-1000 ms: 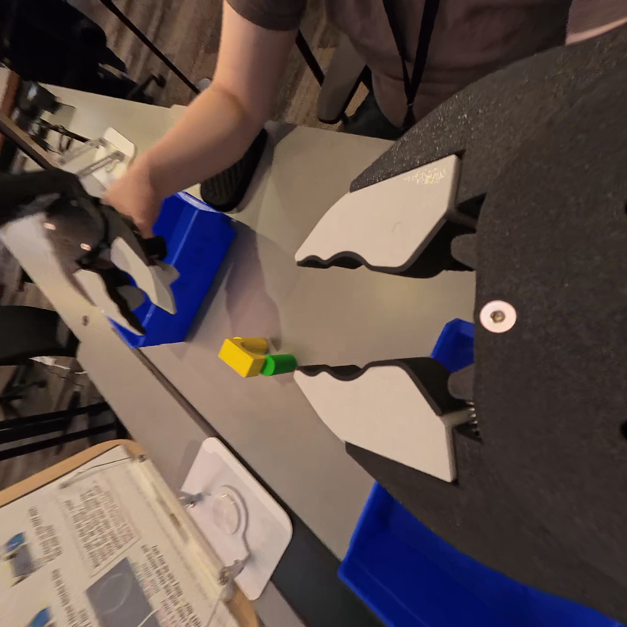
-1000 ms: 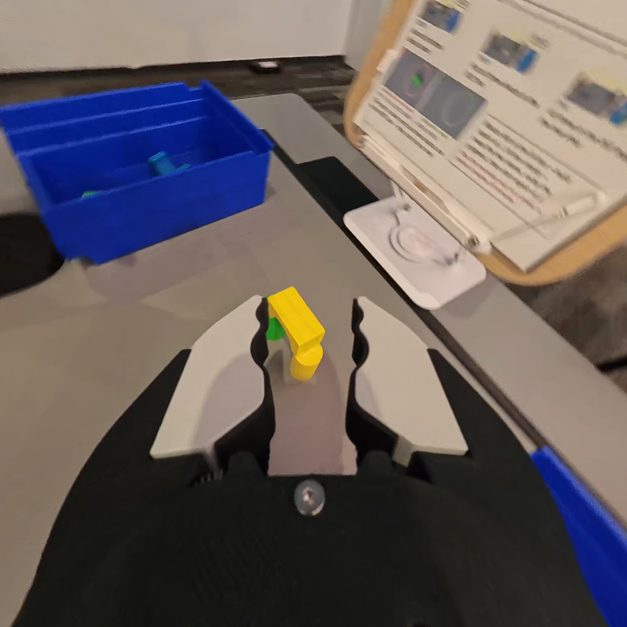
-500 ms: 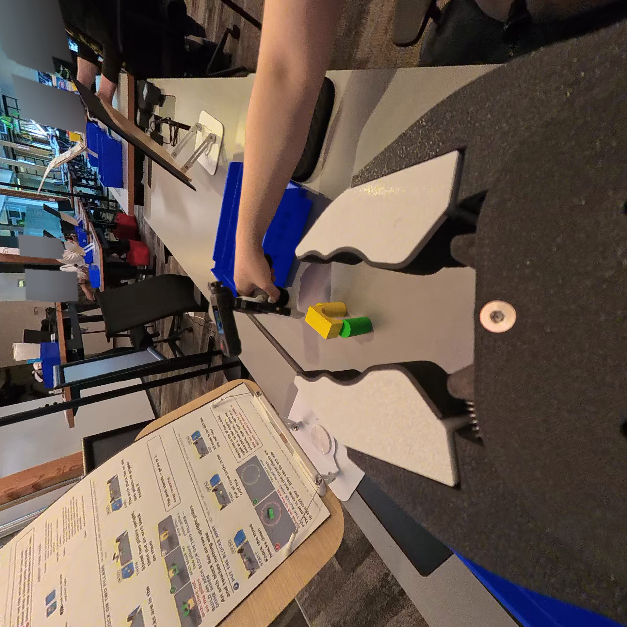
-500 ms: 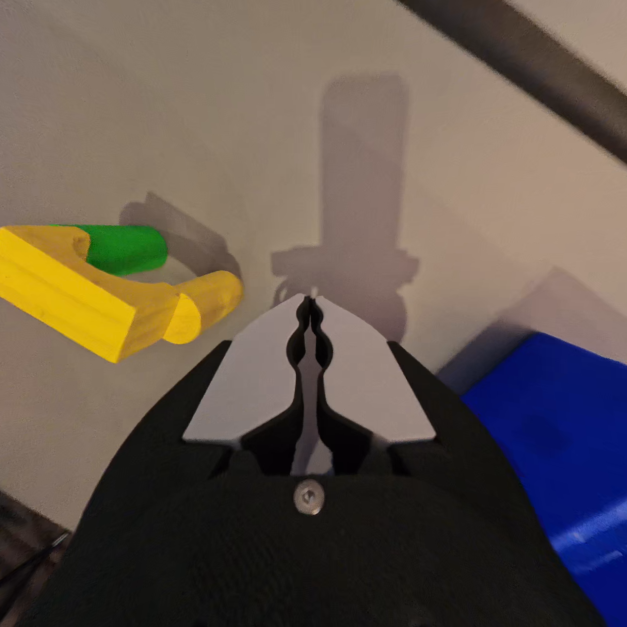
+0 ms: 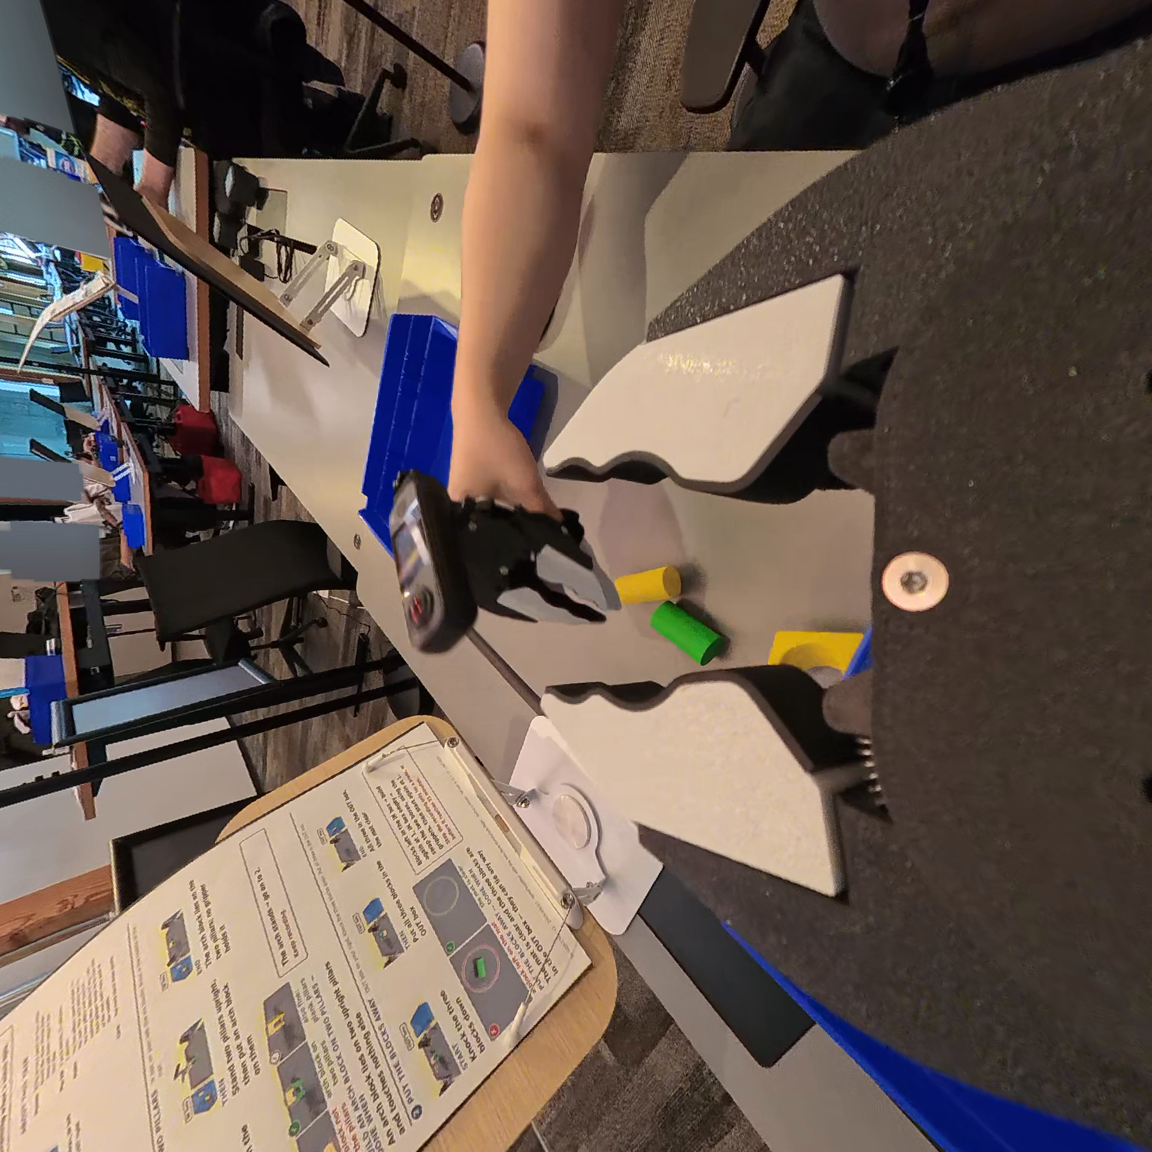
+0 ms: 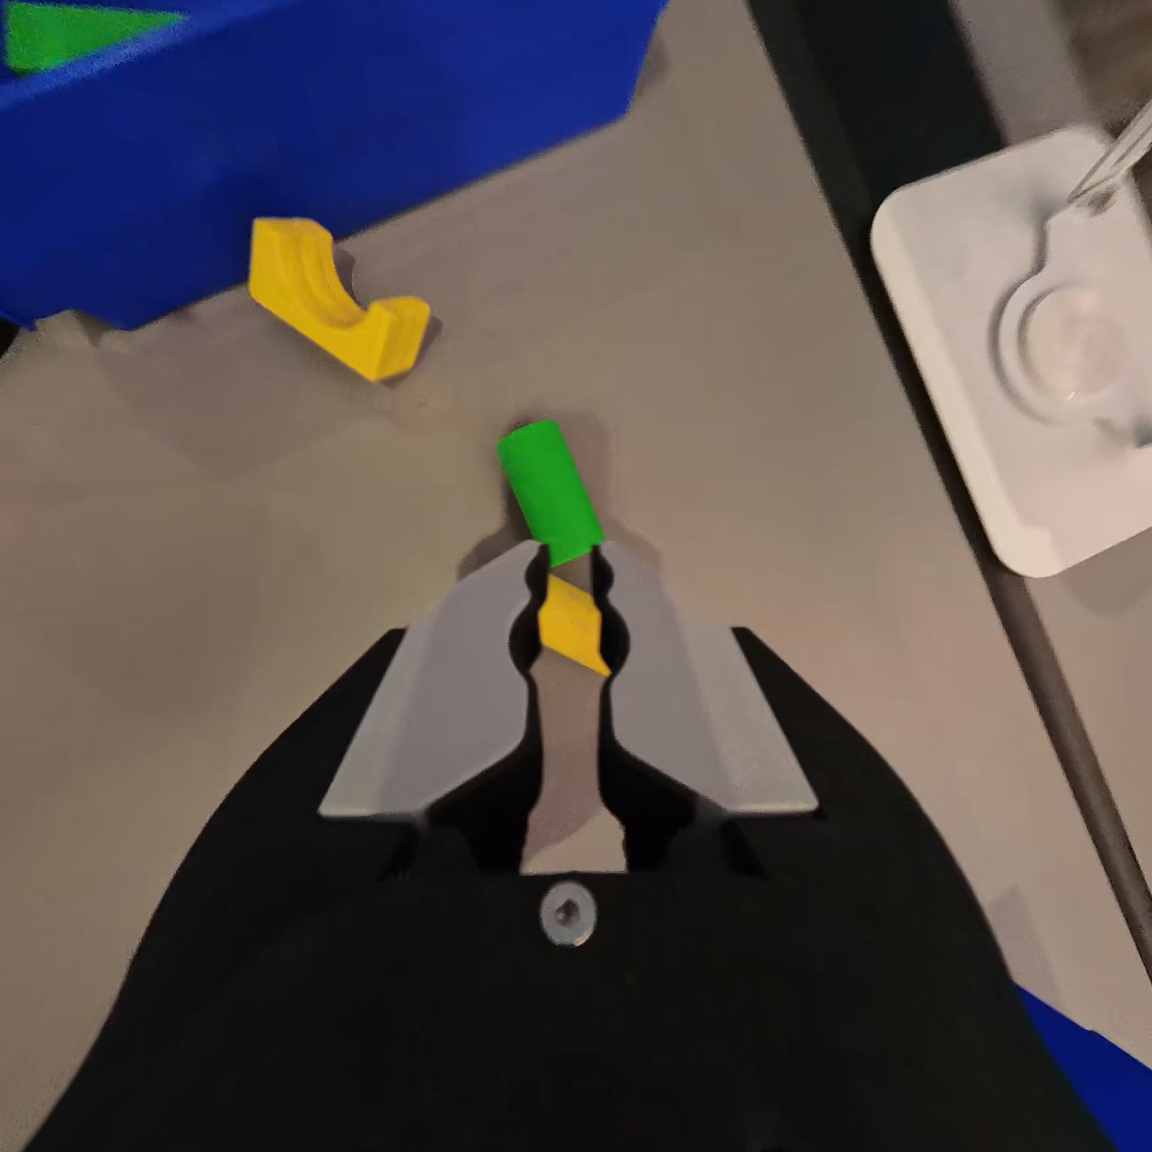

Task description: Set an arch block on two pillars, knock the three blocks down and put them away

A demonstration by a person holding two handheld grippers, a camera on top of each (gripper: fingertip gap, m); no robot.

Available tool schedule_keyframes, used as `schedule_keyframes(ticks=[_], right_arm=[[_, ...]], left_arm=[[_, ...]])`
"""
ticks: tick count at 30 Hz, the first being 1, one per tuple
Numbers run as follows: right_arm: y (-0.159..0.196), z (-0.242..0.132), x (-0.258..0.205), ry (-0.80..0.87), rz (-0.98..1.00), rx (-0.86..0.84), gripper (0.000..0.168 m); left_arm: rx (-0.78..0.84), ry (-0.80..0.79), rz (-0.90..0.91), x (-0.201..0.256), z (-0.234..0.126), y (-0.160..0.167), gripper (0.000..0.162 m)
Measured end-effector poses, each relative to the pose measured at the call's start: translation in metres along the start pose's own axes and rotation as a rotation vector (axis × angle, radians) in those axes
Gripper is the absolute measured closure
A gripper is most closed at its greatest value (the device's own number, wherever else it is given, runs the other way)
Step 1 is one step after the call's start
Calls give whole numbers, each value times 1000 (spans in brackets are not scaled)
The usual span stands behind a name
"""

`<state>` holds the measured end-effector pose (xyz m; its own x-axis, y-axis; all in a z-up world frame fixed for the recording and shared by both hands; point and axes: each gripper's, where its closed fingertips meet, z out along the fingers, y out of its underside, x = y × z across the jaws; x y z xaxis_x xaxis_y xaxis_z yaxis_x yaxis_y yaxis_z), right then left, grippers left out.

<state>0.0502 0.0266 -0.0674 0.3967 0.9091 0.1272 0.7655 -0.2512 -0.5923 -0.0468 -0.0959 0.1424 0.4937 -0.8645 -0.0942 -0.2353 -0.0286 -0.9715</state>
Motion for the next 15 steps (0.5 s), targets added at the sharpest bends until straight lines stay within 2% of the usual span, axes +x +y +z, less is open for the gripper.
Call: schedule_keyframes(ticks=[3,6,9,10,11,13,15], right_arm=[[19,-6,3,78,142,63,111],[40,13,2,99,332,129,93],[66,42,1,164,415,55,85],[74,48,2,197,406,13,87],[77,52,0,195,389,-10,97],[79,47,-1,193,382,-24,97],[75,26,3,206,371,2,97]], left_arm=[[-4,-6,-15,-3,-3,1,100],[-9,-25,-15,-6,-5,2,100],[-29,-8,-33,-3,-3,6,100],[-49,0,-45,-1,-2,10,100],[-86,10,-56,1,1,17,100],[-196,33,-56,6,9,36,99],[-319,22,-10,6,20,56,95]])
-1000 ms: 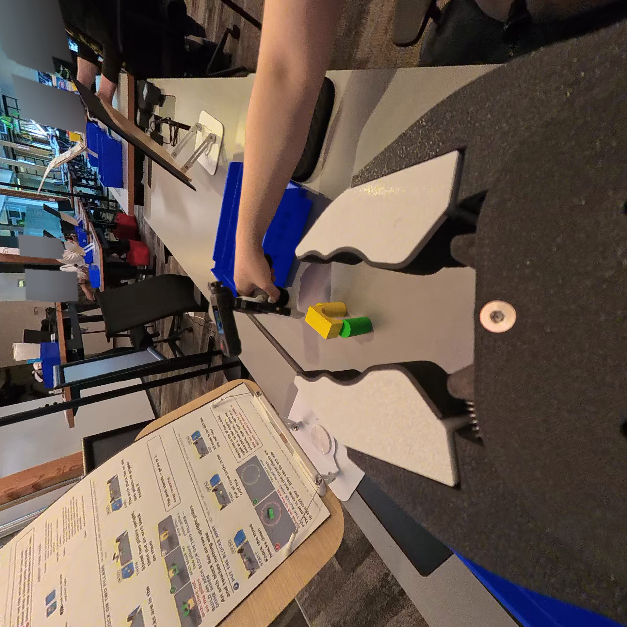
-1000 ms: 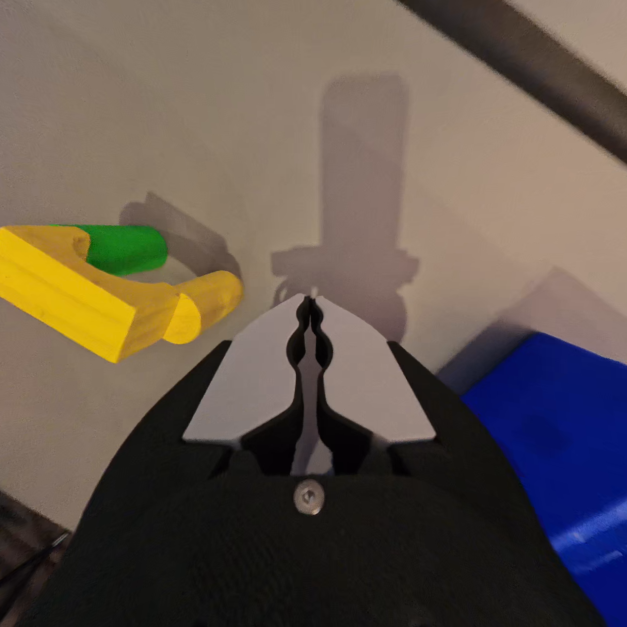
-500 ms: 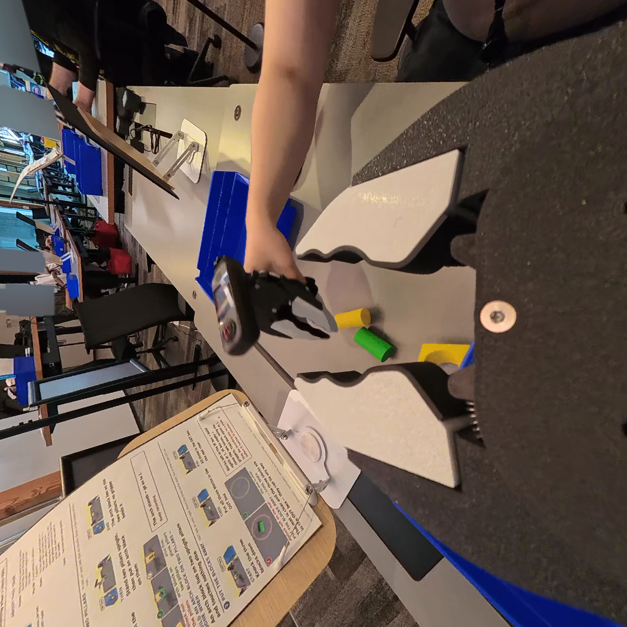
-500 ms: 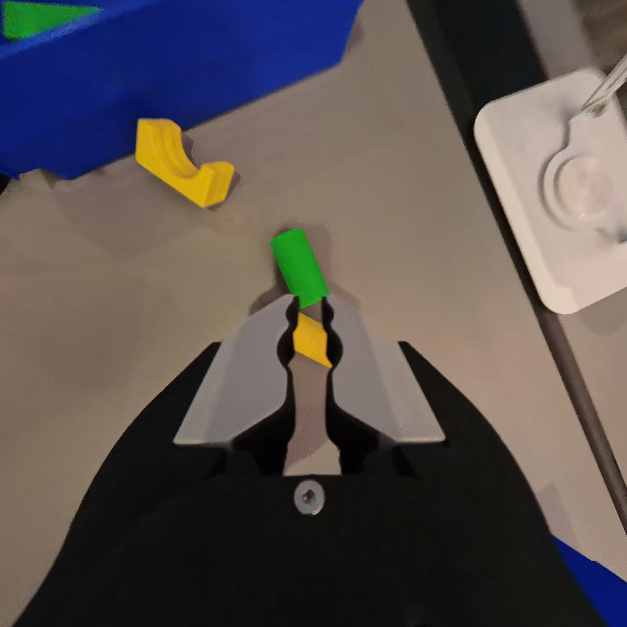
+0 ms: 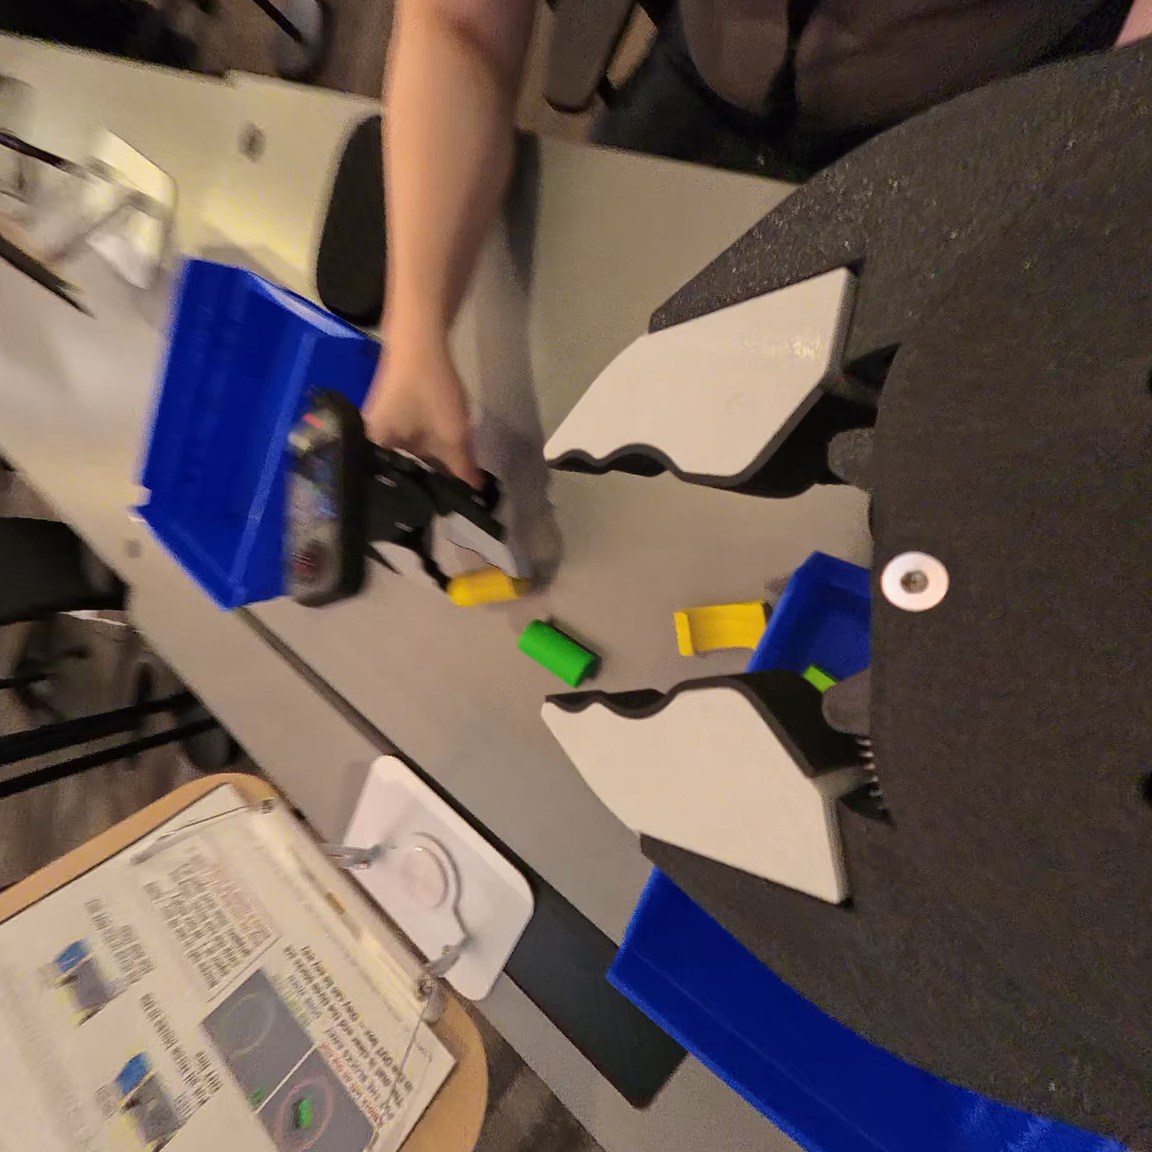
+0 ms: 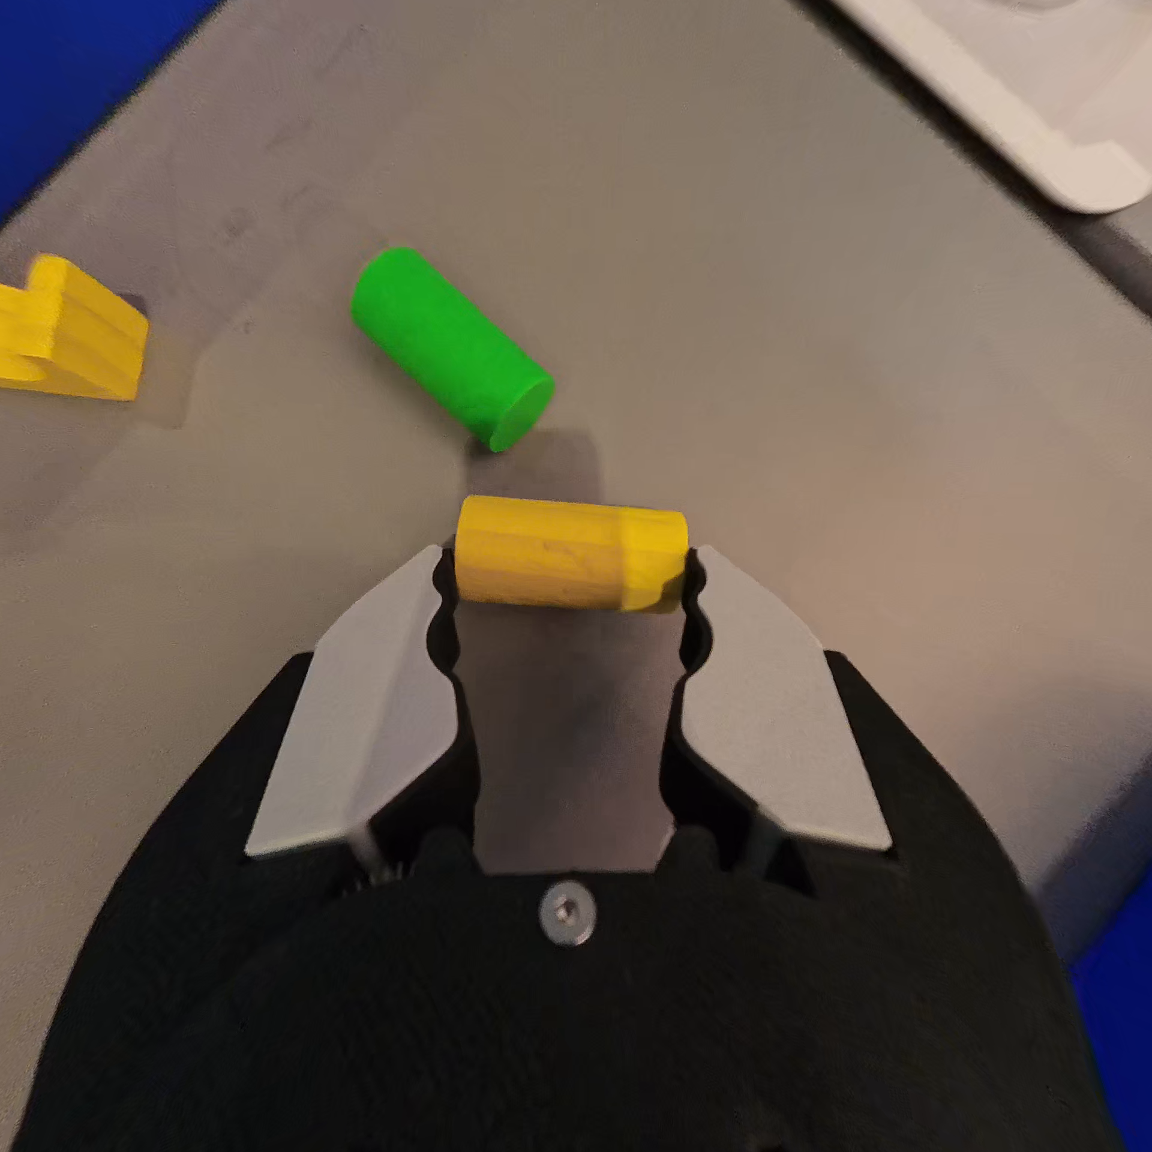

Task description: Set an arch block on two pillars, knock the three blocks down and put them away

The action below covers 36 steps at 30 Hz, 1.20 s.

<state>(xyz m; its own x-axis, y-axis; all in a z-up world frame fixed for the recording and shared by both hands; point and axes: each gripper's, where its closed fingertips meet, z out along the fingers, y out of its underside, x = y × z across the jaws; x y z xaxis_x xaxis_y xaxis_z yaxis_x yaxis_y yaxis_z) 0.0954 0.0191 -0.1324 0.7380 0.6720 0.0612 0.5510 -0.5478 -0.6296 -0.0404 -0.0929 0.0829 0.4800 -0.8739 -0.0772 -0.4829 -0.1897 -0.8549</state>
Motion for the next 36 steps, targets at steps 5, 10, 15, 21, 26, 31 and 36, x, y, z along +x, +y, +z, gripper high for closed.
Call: schedule_keyframes(ticks=[5,10,15,21,26,31,36], right_arm=[[-17,-110,57,155,-14,149,97],[56,-192,173,353,175,40,97],[162,-168,232,245,371,-236,97],[197,-143,248,184,342,-404,95],[149,-161,268,181,303,-247,96],[116,-168,265,182,283,-82,104],[58,-178,230,152,111,73,107]], left_arm=[[-158,3,133,-5,55,17,107],[-425,-110,228,-33,135,59,108],[-680,-211,216,-47,194,104,95],[-823,-303,253,-64,224,143,102],[-782,-260,123,-68,231,143,110],[-820,-227,142,-65,228,147,123],[-693,-231,87,-64,218,120,125]])
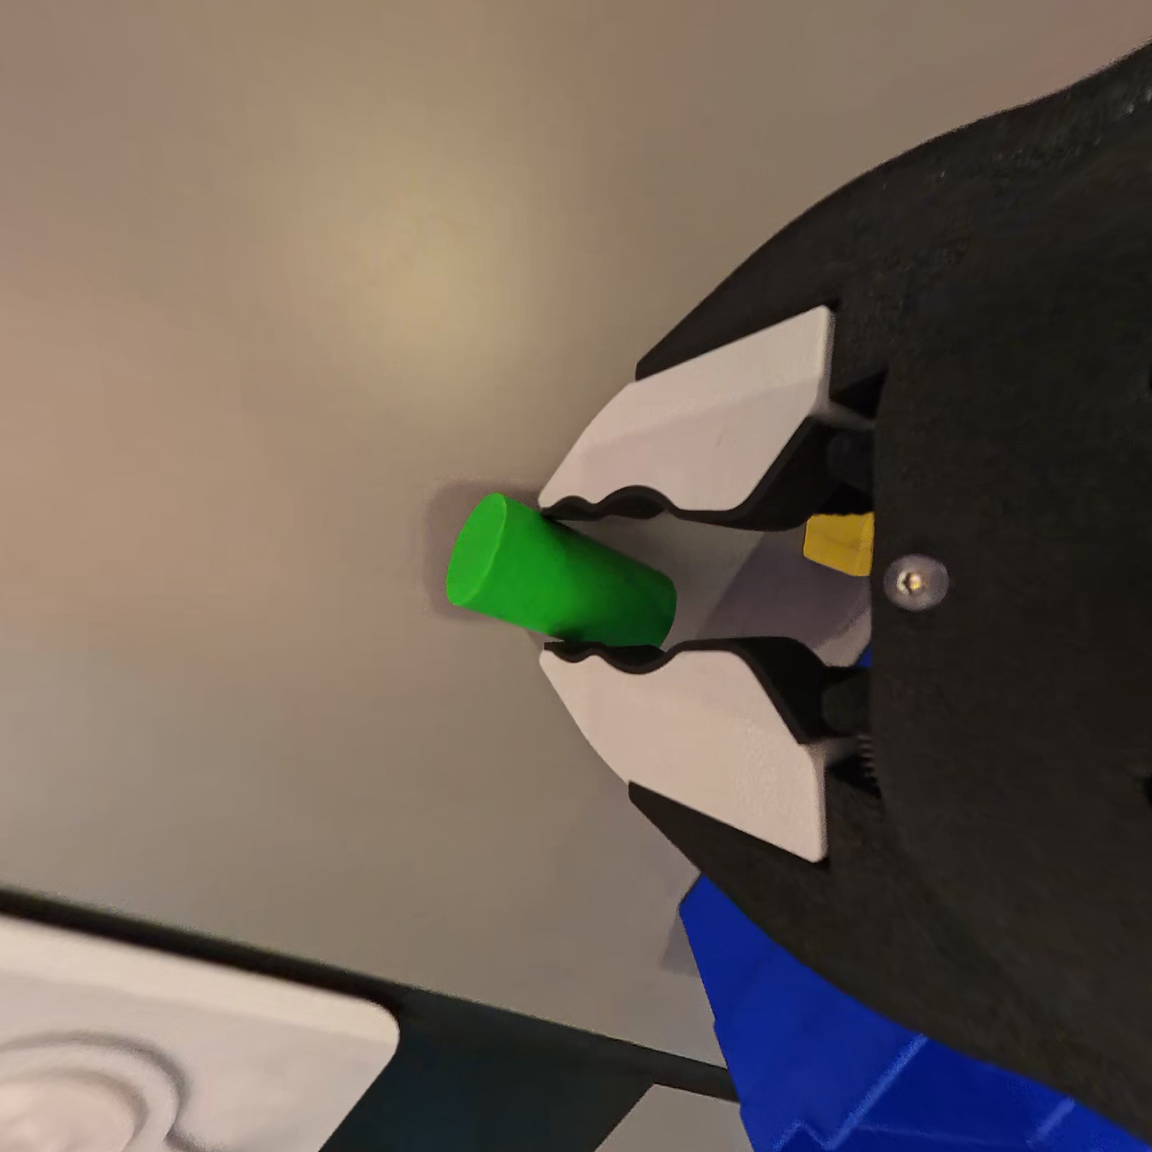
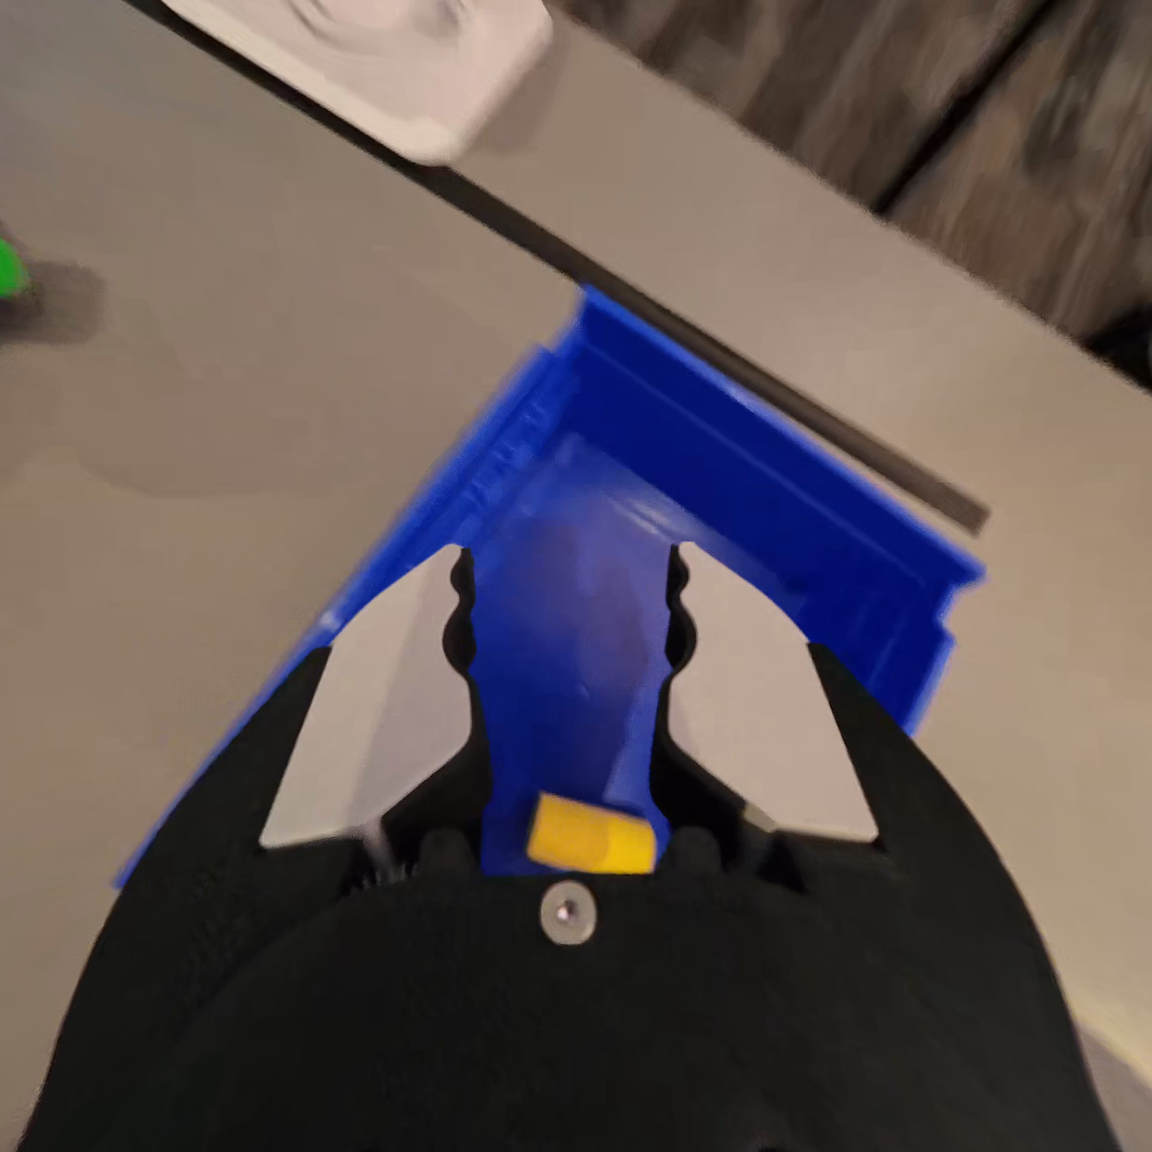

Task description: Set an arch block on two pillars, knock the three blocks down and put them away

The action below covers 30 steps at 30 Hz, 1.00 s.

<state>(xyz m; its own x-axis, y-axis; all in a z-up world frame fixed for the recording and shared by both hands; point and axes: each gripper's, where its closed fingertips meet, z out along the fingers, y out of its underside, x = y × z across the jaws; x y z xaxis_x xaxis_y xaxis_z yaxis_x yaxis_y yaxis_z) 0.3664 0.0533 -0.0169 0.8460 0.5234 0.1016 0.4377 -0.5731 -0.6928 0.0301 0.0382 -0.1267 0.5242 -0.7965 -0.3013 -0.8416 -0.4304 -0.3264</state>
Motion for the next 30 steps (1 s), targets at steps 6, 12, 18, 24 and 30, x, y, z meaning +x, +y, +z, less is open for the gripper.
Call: schedule_keyframes(ticks=[6,12,18,24,30], right_arm=[[-101,-37,-146,-682,97,438,108],[-116,-53,-218,-1195,276,446,102],[-112,-61,-255,-1465,368,363,86],[-104,-61,-268,-1515,322,275,100],[-75,-39,-166,-814,114,240,100]], left_arm=[[573,121,-11,26,-108,-78,125],[949,104,105,58,-192,-107,126],[1031,72,173,69,-214,-107,126],[915,47,170,64,-203,-96,117],[226,31,193,45,-148,12,112]])
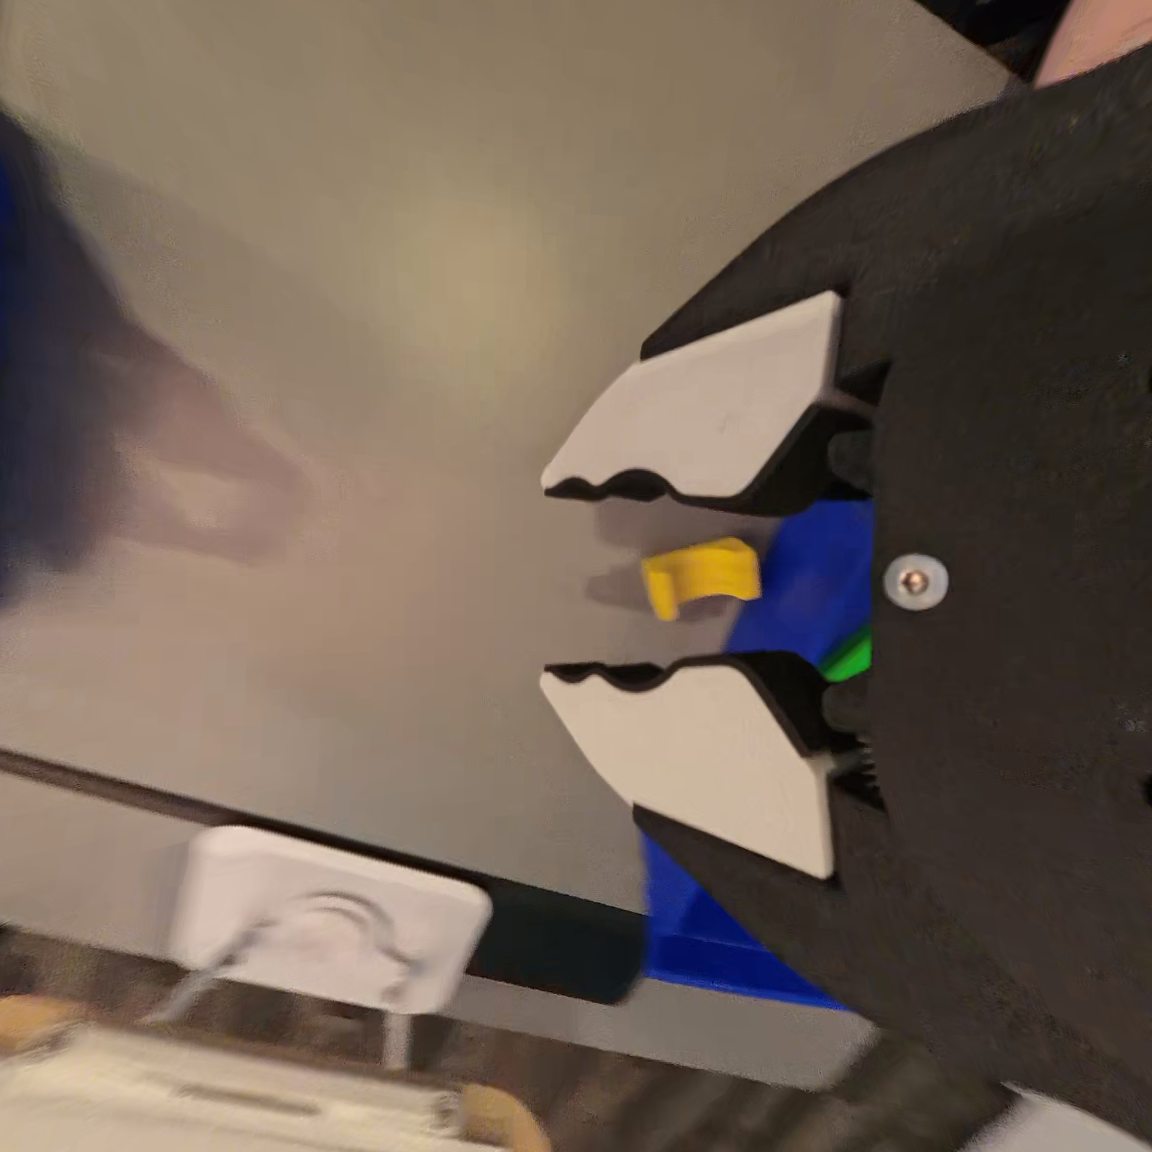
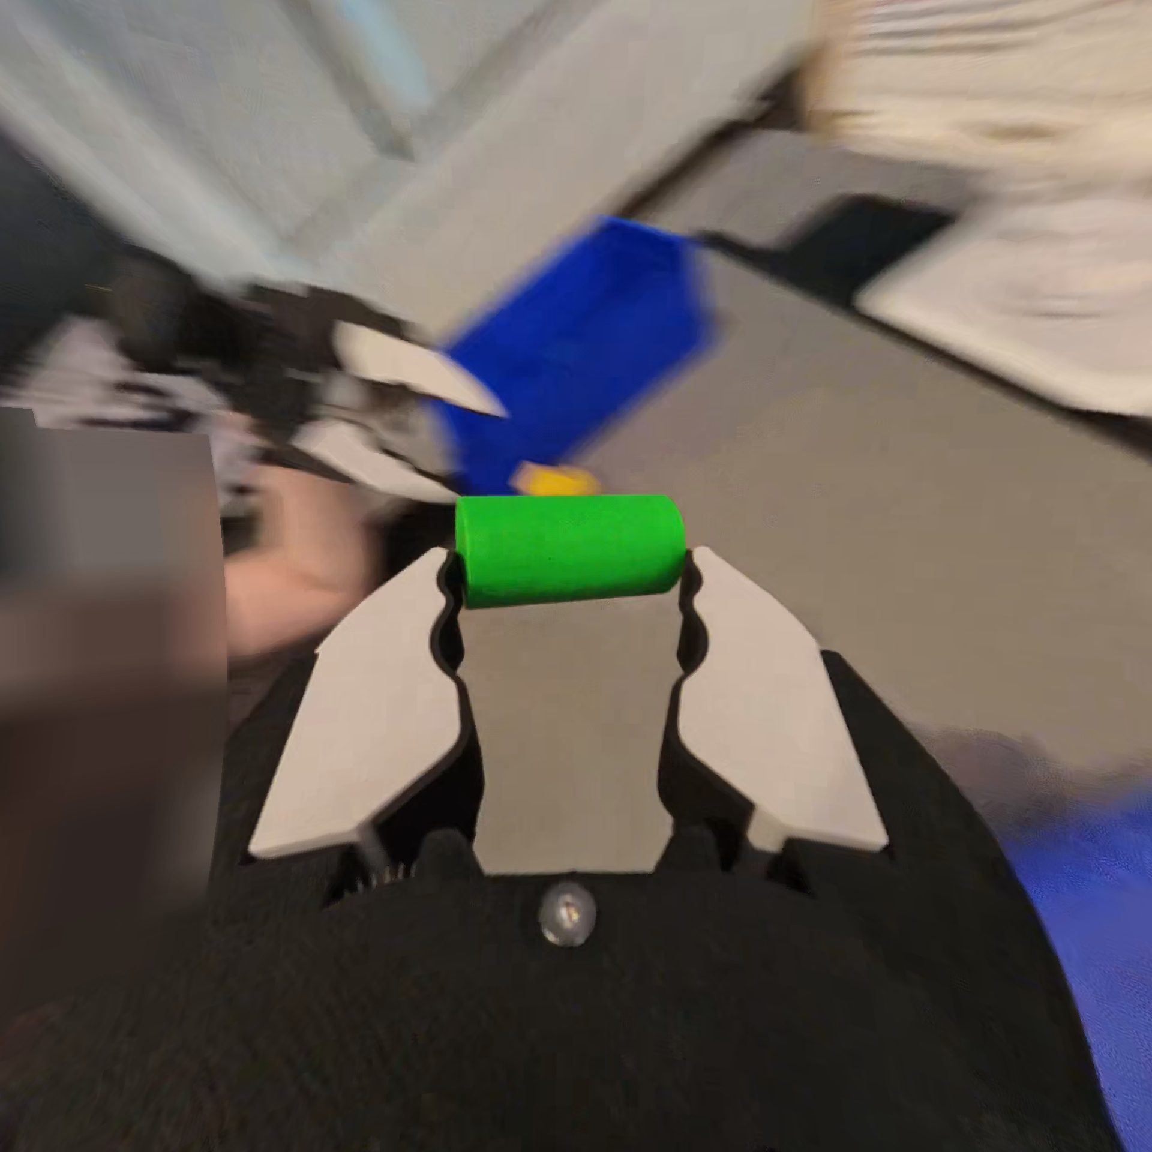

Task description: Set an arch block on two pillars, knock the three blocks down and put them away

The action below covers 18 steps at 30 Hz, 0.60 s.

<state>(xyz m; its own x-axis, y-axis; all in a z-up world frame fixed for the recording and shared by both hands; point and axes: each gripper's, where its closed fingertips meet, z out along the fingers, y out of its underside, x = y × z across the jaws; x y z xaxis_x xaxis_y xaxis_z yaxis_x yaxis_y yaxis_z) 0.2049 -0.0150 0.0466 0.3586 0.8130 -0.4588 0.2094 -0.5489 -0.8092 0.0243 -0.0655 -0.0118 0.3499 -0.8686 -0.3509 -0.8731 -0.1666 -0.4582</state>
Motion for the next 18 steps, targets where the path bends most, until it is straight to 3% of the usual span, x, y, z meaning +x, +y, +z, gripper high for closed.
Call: schedule_keyframes(ticks=[1,3,8,10,13,17,18], right_arm=[[8,-23,32,224,-35,-44,100],[32,-73,83,541,-9,-146,100],[102,-164,156,933,239,-377,99],[128,-178,171,995,276,-495,99],[150,-169,186,957,322,-580,99],[151,-164,197,986,311,-603,98],[145,-165,196,1000,283,-596,98]], left_arm=[[-98,-15,-2,-1,8,17,119],[-285,17,-35,4,26,46,119],[-697,18,-157,2,64,108,108],[-760,38,-180,4,73,120,105],[-822,68,-224,6,79,133,103],[-889,89,-230,7,83,148,102],[-904,55,-215,2,84,151,109]])
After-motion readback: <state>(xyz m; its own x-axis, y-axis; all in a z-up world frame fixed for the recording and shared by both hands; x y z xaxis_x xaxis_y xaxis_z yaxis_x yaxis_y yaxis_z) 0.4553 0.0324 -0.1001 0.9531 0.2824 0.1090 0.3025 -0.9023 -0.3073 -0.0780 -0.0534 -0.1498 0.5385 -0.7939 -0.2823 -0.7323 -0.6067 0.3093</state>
